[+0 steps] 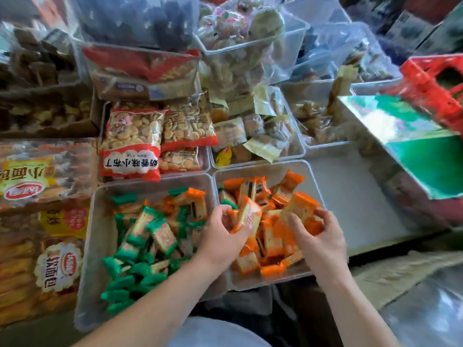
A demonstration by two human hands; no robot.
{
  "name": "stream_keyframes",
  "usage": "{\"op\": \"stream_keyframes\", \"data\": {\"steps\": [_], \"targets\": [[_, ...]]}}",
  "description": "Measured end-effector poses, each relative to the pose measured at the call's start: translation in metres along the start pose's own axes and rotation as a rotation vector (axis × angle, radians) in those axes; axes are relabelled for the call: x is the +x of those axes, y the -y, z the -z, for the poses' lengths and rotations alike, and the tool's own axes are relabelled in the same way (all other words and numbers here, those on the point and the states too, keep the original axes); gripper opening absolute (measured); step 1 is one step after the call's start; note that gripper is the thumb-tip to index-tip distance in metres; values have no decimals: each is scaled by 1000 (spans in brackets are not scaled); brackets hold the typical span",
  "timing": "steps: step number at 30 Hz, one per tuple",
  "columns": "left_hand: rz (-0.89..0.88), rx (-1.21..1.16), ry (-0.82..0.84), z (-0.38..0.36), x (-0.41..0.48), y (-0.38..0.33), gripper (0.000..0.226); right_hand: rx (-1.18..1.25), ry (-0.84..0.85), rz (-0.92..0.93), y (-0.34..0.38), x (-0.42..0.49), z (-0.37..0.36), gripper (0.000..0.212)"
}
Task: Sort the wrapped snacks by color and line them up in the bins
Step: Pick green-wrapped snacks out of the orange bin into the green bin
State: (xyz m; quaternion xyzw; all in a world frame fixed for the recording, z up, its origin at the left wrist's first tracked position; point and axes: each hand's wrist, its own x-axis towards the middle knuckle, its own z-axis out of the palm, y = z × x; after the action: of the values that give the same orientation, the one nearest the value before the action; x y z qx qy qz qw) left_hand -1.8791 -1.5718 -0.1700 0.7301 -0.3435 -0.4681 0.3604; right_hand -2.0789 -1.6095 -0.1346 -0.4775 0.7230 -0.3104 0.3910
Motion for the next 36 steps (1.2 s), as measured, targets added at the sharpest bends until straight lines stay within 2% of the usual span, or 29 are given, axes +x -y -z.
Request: {"op": "stream_keyframes", "data": {"steps": [3, 5, 6, 8, 10, 12, 15, 18, 20, 23, 26, 28, 30, 32, 34, 36], "targets": [[46, 68, 157, -28, -1, -9, 72, -90, 58, -13, -9, 16, 13, 57], [37, 124, 186, -35, -4, -4, 63, -233, 71, 39, -13, 20, 18, 70], [-2, 197, 158, -32, -4, -1, 51, -266, 75, 85, -13, 19, 21, 67], [-153, 404, 78, -18, 2, 5, 32, -249, 108, 152, -18, 15, 23, 47], [-299, 625, 35, 0, 20, 4, 27, -176, 171, 135, -25, 12, 20, 30], [-397, 848, 37, 8, 46, -2, 33, -155, 236, 113, -31, 11, 13, 19], [-389, 1134, 112, -2, 83, -9, 45, -210, 345, 141, -34, 9, -4, 14], [-333, 1286, 155, -17, 103, -1, 42, -237, 391, 141, -42, 6, -19, 15], [-316, 1270, 141, -19, 112, 6, 37, -251, 382, 140, -46, 6, -26, 16], [-420, 1050, 107, -7, 111, 4, 29, -245, 310, 168, -40, 4, -34, 16], [-542, 760, 7, 23, 78, -12, 27, -339, 249, 315, -26, 6, -45, 19], [-540, 599, -72, 47, 55, -15, 29, -497, 324, 453, -16, 10, -57, 23], [-464, 463, -122, 69, 37, -12, 29, -688, 487, 555, -7, 16, -75, 29], [-350, 391, -188, 89, 22, -6, 31, -835, 598, 575, -6, 24, -93, 32], [-224, 408, -206, 106, 17, 10, 35, -904, 636, 509, -8, 35, -103, 31], [-54, 534, -145, 121, 15, 29, 50, -922, 661, 423, -14, 46, -108, 28]]}}
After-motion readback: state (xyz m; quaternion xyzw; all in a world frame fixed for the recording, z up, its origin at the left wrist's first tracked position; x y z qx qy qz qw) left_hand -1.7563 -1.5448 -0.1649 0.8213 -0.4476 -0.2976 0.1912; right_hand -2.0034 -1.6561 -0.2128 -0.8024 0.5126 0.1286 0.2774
